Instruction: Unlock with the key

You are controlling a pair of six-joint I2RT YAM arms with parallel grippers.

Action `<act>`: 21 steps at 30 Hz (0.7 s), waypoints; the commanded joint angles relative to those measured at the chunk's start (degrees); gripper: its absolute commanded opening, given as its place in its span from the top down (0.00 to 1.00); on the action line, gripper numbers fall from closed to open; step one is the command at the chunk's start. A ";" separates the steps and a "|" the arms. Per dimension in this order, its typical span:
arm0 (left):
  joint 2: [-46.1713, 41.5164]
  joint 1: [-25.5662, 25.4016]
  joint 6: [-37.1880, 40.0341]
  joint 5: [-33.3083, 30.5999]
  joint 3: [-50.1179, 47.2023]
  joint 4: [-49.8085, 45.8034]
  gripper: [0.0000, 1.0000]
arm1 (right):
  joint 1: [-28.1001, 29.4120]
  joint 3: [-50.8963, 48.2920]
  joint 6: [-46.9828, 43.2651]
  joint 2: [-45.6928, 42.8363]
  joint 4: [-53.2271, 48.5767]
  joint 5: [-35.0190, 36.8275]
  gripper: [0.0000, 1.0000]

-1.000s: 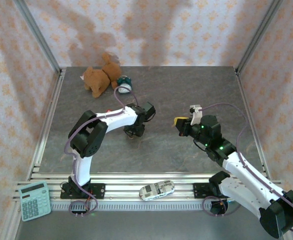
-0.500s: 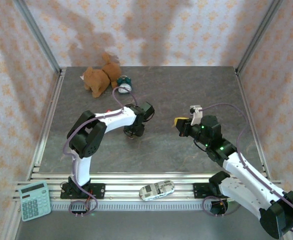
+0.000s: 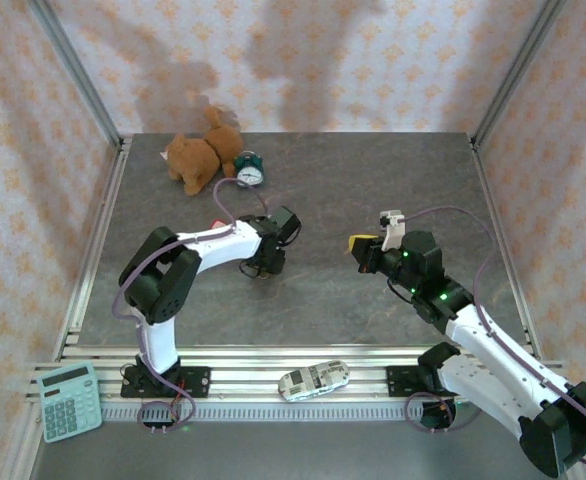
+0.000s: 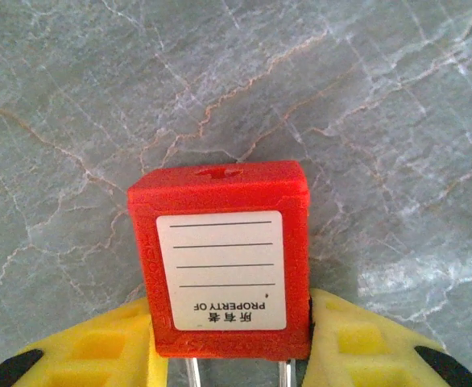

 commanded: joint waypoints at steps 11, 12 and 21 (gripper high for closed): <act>-17.20 -11.80 8.47 -8.86 -14.60 26.05 0.66 | 0.88 1.82 2.58 0.67 2.27 -2.74 0.93; -18.51 -12.80 9.45 -10.13 -16.25 29.02 0.66 | 0.91 1.86 2.74 0.67 2.39 -2.83 0.92; -26.30 -22.63 20.13 -22.66 -27.29 49.18 0.66 | 2.31 1.61 7.25 1.00 6.41 -4.63 0.92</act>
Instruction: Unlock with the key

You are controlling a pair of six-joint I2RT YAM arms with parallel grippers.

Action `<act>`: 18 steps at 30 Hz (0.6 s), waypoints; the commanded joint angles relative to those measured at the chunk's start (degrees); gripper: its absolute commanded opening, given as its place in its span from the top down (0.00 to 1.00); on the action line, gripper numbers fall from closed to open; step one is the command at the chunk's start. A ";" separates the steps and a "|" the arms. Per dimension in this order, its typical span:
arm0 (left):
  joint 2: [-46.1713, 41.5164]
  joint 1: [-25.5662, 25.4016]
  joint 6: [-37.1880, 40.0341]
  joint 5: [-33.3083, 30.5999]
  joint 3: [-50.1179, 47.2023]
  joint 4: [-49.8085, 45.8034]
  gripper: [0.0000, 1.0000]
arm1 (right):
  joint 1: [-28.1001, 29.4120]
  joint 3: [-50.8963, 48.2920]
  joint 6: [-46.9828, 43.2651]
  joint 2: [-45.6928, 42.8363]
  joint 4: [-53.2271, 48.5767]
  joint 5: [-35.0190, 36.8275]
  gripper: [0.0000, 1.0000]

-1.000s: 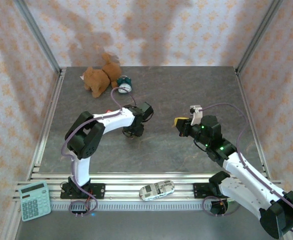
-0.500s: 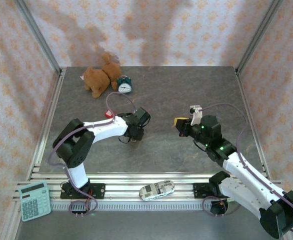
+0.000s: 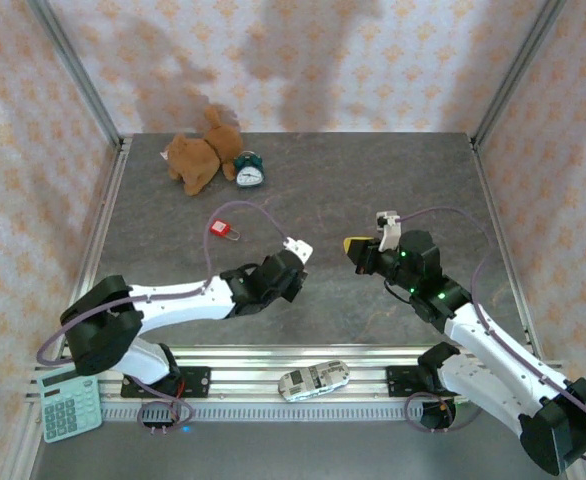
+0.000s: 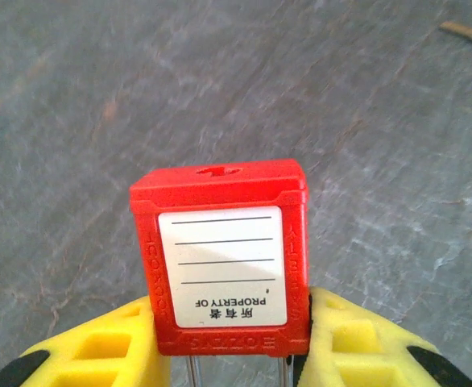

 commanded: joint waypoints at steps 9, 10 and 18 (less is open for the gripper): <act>0.18 -9.49 16.55 -14.58 -8.65 29.87 0.66 | 3.95 0.47 2.61 0.67 6.53 -0.52 0.92; 0.40 -9.52 16.68 -14.22 -9.19 30.86 0.66 | 3.96 0.37 2.73 0.48 6.66 -0.62 0.92; -0.81 -9.59 16.95 -10.57 -10.93 33.22 0.61 | 3.95 -1.17 2.70 -0.35 6.90 -0.92 0.92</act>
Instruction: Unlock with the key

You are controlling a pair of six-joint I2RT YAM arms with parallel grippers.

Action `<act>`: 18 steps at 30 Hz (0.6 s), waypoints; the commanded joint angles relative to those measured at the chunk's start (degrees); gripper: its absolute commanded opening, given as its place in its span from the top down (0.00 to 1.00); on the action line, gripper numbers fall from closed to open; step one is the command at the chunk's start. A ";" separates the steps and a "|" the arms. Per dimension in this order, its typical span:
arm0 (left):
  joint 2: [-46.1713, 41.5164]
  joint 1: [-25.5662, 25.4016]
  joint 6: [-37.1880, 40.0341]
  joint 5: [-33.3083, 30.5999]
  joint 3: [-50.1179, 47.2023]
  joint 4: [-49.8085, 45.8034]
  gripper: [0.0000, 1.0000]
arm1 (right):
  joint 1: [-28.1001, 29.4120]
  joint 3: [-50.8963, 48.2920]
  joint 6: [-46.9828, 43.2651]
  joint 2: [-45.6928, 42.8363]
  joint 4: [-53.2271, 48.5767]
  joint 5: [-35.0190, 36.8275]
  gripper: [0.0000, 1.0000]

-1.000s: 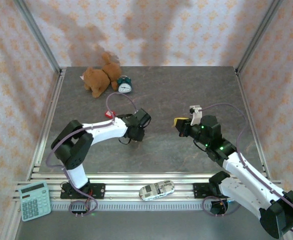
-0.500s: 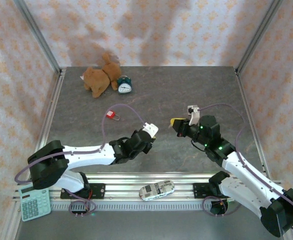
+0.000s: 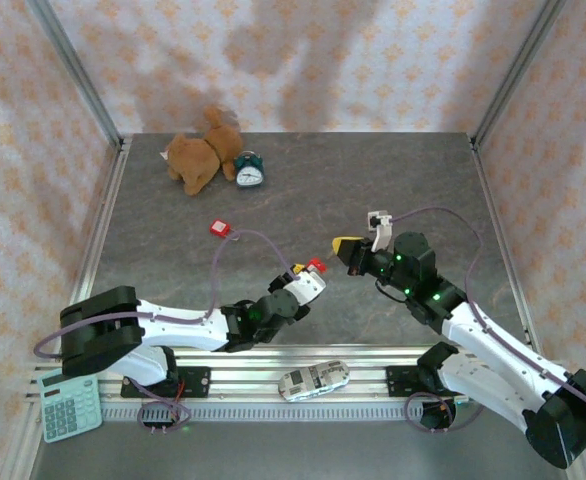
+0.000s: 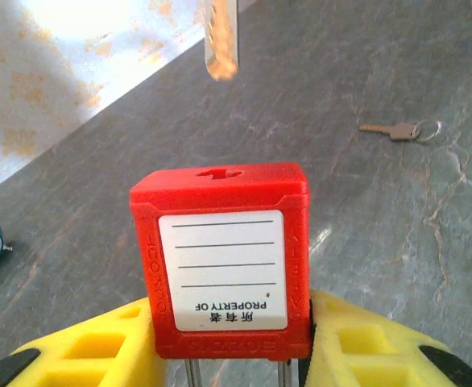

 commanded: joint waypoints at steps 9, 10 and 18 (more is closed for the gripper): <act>-2.01 -0.05 0.21 0.36 -1.36 2.91 0.63 | 0.94 -2.64 2.65 -1.45 4.91 -1.35 0.92; -2.12 -0.04 0.13 0.49 -1.24 2.67 0.63 | 0.97 -2.72 2.75 -1.49 5.01 -1.43 0.92; -2.12 0.05 -0.85 0.60 0.07 0.30 0.63 | 1.59 -3.61 3.97 -1.43 5.89 -2.32 0.92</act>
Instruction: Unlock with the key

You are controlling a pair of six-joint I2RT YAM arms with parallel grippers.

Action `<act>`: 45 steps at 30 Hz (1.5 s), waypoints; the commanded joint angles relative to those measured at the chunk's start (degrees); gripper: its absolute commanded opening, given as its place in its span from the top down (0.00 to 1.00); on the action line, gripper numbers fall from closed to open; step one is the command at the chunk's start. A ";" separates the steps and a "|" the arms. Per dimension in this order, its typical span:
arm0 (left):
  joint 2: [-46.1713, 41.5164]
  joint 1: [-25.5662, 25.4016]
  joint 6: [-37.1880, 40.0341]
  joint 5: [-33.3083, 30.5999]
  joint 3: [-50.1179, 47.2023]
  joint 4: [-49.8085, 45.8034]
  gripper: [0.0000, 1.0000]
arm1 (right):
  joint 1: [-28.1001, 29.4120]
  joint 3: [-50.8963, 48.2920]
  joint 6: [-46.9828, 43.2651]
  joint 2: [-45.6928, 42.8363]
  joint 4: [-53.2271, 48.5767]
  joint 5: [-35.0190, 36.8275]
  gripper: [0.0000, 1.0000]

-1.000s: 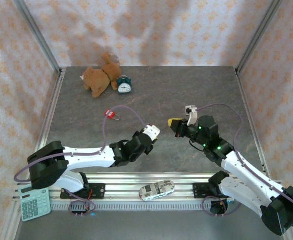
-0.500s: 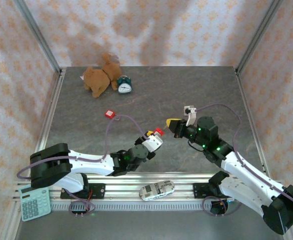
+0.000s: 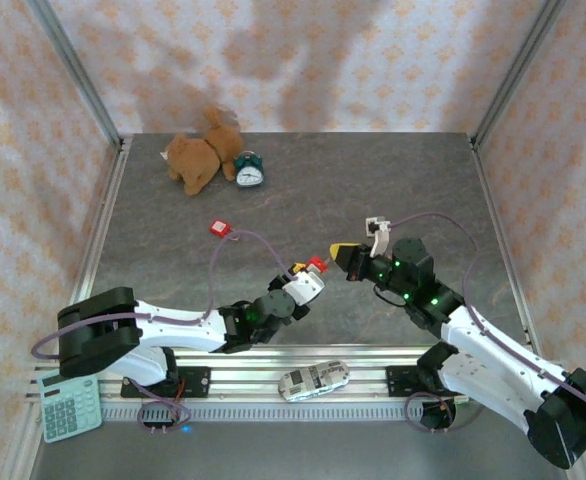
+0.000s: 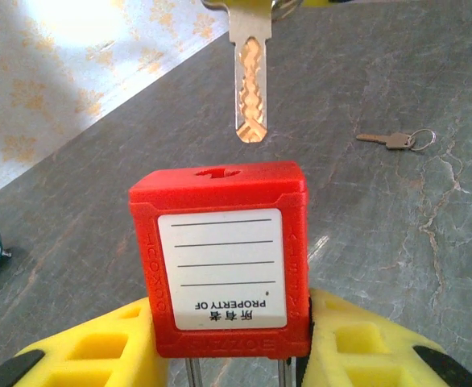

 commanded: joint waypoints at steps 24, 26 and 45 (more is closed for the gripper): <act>-2.77 0.05 -2.38 1.71 2.44 -3.48 0.64 | 1.56 -2.24 0.94 0.85 3.92 -0.22 0.92; -2.78 0.05 -2.45 1.91 2.54 -3.71 0.64 | 1.57 -2.21 1.11 1.23 4.37 -0.39 0.92; -4.25 0.05 -3.07 2.49 3.04 -4.71 0.65 | 1.82 -2.74 -1.14 2.79 3.50 1.26 0.92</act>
